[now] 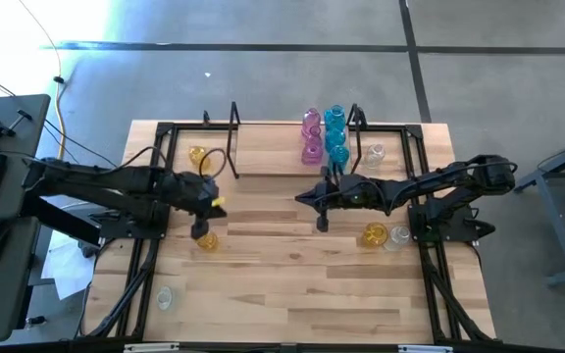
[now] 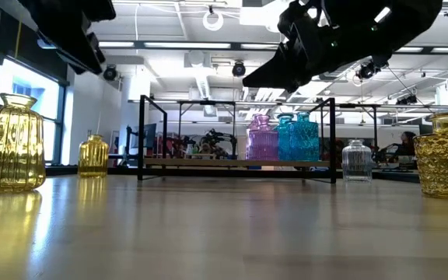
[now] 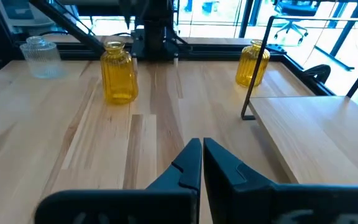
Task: Sort vases onto shelf
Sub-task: Put the bottom left yellow vase on the shelf
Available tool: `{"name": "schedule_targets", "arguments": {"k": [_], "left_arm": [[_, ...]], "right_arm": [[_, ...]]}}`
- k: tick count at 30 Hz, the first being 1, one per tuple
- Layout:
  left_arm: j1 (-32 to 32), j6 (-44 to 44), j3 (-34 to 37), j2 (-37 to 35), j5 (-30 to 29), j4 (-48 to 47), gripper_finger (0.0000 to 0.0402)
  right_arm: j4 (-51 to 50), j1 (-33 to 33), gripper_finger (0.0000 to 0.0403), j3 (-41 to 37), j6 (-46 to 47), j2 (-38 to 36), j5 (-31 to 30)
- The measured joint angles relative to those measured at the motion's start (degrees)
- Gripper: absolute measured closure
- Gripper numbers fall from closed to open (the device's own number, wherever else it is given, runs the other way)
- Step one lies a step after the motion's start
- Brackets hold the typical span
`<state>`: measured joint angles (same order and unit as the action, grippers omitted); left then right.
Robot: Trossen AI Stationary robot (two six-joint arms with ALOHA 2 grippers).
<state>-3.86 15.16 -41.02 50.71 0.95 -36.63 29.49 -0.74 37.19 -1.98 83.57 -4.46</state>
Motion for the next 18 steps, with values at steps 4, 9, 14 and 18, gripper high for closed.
{"name": "schedule_targets", "arguments": {"k": [4, 9, 14, 18], "left_arm": [[-5.2, 5.1, -7.5, 4.3, -1.7, -12.9, 0.0351], [-10.0, 7.3, -14.5, 10.2, -1.4, -26.3, 0.0296], [-11.9, 8.3, -17.1, 14.7, -0.6, -31.8, 0.0256], [-11.8, 8.5, -17.1, 17.5, 0.0, -33.5, 0.0248]], "right_arm": [[-0.2, 0.8, 0.0403, 0.0, -1.2, 0.0, -0.3], [-2.2, 1.3, 0.0403, 0.0, -1.5, 0.0, -1.8], [-2.9, 1.3, 0.0403, 0.0, -1.5, 0.0, -1.9], [-3.2, 1.3, 0.0403, 0.0, -1.6, 0.0, -1.9]]}}
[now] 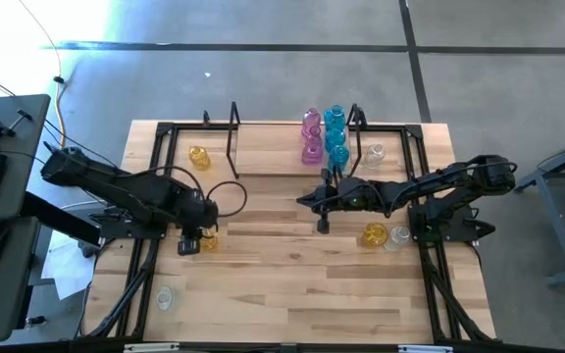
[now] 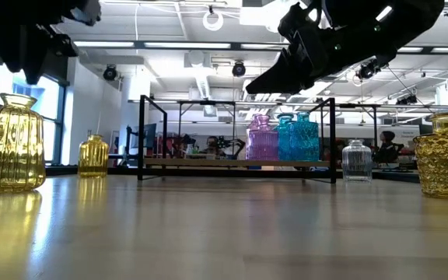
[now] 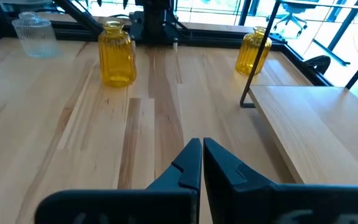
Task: Sort vases onto shelf
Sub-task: Put the bottom left yellow vase on the shelf
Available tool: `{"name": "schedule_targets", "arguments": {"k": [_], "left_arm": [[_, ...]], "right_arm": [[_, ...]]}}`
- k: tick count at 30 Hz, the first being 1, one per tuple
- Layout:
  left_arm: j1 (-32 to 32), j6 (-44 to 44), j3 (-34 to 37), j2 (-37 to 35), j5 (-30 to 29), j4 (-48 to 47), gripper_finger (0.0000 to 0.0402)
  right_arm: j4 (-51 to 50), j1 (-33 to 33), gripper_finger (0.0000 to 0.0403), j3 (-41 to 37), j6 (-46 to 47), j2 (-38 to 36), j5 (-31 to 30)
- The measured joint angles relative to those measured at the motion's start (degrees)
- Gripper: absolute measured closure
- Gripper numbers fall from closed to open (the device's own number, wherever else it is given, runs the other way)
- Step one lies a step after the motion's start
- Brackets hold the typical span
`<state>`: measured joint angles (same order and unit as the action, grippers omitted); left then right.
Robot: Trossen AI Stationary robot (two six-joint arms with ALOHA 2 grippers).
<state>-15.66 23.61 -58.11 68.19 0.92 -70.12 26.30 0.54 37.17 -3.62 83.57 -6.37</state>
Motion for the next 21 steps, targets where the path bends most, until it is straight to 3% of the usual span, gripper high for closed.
{"name": "schedule_targets", "arguments": {"k": [9, 21], "left_arm": [[3.6, -2.7, 0.6, 2.3, -0.3, -0.1, 0.0257], [5.2, -3.4, 5.5, 2.3, 4.4, 3.5, 0.0262]], "right_arm": [[-1.0, 0.0, 0.0403, 0.0, -0.3, 0.0, 0.0], [-1.7, 0.0, 0.0403, 0.0, -0.3, 0.0, 0.0]]}}
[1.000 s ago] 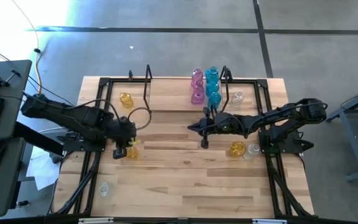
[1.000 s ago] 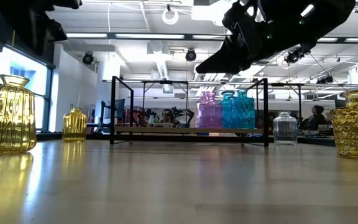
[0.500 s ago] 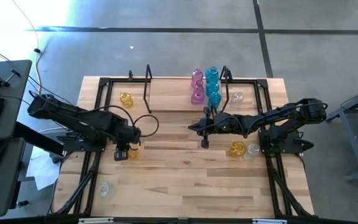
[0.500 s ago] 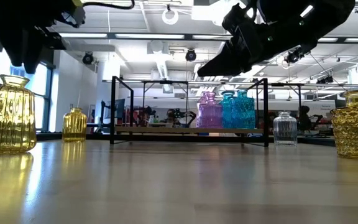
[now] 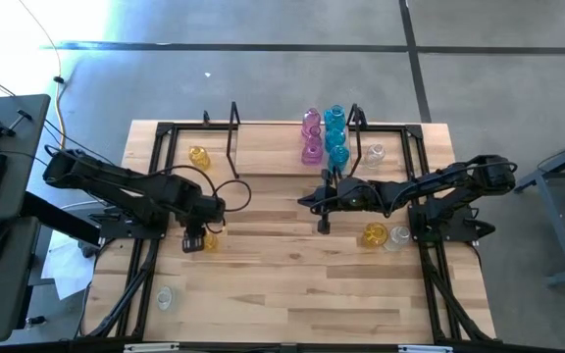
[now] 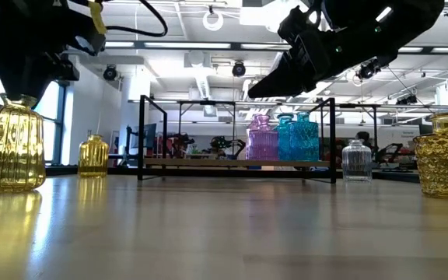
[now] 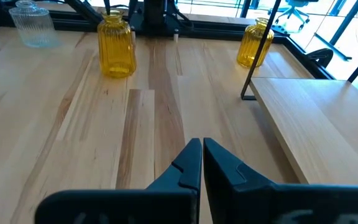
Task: Sort vases onto shelf
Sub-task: Put the bottom left yellow vase on the shelf
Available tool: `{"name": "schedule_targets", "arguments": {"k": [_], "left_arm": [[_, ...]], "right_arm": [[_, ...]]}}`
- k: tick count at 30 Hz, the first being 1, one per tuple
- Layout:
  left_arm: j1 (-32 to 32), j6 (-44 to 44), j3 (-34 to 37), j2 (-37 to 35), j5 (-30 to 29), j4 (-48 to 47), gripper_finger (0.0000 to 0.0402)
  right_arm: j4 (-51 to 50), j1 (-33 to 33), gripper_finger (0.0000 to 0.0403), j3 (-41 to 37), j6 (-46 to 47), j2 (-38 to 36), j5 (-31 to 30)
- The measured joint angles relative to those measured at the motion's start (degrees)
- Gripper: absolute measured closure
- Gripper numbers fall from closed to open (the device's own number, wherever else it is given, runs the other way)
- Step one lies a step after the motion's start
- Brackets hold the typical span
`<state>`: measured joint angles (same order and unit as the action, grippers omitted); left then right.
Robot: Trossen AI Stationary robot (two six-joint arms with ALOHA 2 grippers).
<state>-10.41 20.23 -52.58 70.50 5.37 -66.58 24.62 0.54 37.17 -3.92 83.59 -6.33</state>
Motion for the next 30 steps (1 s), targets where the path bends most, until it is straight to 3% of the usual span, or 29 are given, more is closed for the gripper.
{"name": "schedule_targets", "arguments": {"k": [5, 14, 22, 30], "left_arm": [[0.0, -0.2, 1.3, 0.0, 3.0, 1.3, 0.0293], [0.7, -0.8, 2.3, 0.0, 5.3, 4.0, 0.0391], [7.0, -0.8, -4.9, 0.0, 2.7, 3.9, 0.0396], [14.6, -5.4, -18.7, 3.3, 2.7, 2.4, 0.0398]], "right_arm": [[0.0, 0.0, 0.0403, 0.0, 0.0, 0.0, 0.0], [0.0, 0.0, 0.0403, 0.0, 0.0, 0.0, 0.1], [-1.2, 0.0, 0.0403, 0.0, 0.0, 0.0, 0.1], [-4.9, 1.3, 0.0403, 0.0, 0.0, -1.8, 0.0]]}}
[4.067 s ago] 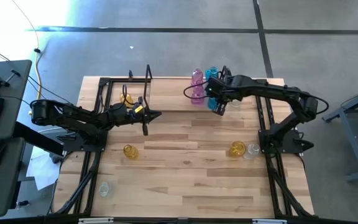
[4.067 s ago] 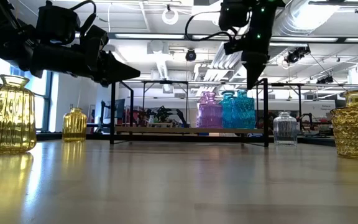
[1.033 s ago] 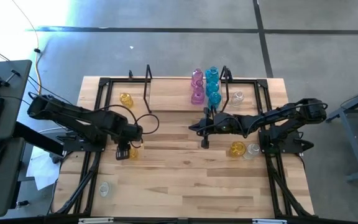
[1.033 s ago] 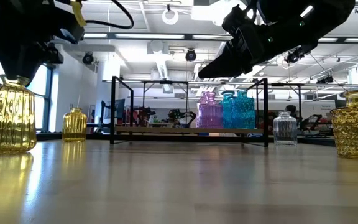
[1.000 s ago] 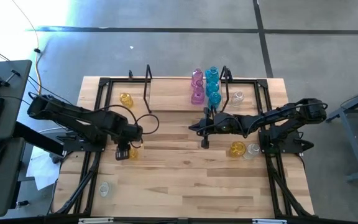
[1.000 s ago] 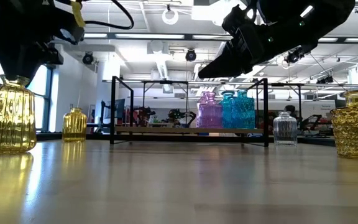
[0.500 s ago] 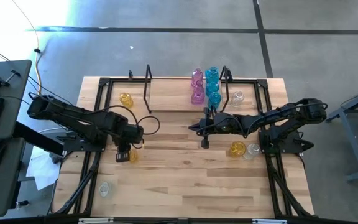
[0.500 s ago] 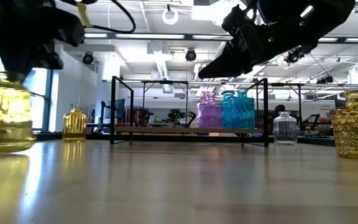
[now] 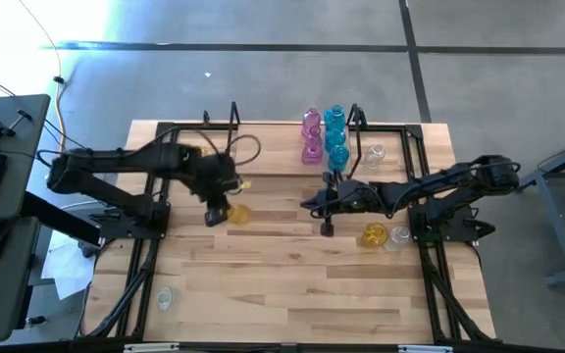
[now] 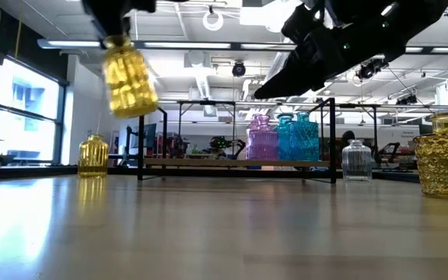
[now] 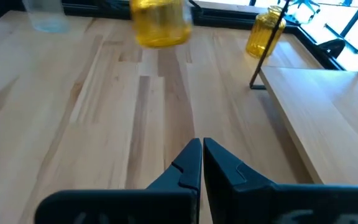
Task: Sort vases onto shelf
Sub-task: Put the bottom left yellow vase on the shelf
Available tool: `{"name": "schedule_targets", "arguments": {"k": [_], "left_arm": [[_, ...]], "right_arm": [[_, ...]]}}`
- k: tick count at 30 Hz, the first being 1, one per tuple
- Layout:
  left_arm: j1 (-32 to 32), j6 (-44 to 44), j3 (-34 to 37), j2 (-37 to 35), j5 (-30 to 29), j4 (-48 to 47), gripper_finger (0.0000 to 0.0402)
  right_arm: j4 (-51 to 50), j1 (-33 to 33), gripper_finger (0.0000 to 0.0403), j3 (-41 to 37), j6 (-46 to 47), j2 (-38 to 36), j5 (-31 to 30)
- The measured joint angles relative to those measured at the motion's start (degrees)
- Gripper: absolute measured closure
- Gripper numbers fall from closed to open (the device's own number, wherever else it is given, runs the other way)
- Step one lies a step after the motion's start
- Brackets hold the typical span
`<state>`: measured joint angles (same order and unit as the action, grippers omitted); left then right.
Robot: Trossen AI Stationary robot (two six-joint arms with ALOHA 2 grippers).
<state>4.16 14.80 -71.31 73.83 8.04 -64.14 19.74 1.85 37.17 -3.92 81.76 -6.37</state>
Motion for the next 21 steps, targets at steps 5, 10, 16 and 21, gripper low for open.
{"name": "schedule_targets", "arguments": {"k": [5, 10, 16, 21], "left_arm": [[5.1, -9.8, -12.3, 8.8, 0.0, -4.5, 0.0398], [11.3, -20.9, -24.5, 18.9, 0.4, -8.4, 0.0399], [17.6, -28.9, -36.1, 29.7, 0.2, -12.6, 0.0399], [20.7, -30.4, -42.4, 37.9, 0.2, -12.8, 0.0399]], "right_arm": [[-4.0, 1.9, 0.0403, 0.0, 0.0, -3.2, -2.8], [-6.2, 3.9, 0.0403, 0.0, 0.4, -4.9, -4.7], [-7.1, 5.0, 0.0403, 0.0, 0.4, -5.0, -4.8], [-7.0, 5.0, 0.0403, 0.0, -0.1, -5.0, -4.8]]}}
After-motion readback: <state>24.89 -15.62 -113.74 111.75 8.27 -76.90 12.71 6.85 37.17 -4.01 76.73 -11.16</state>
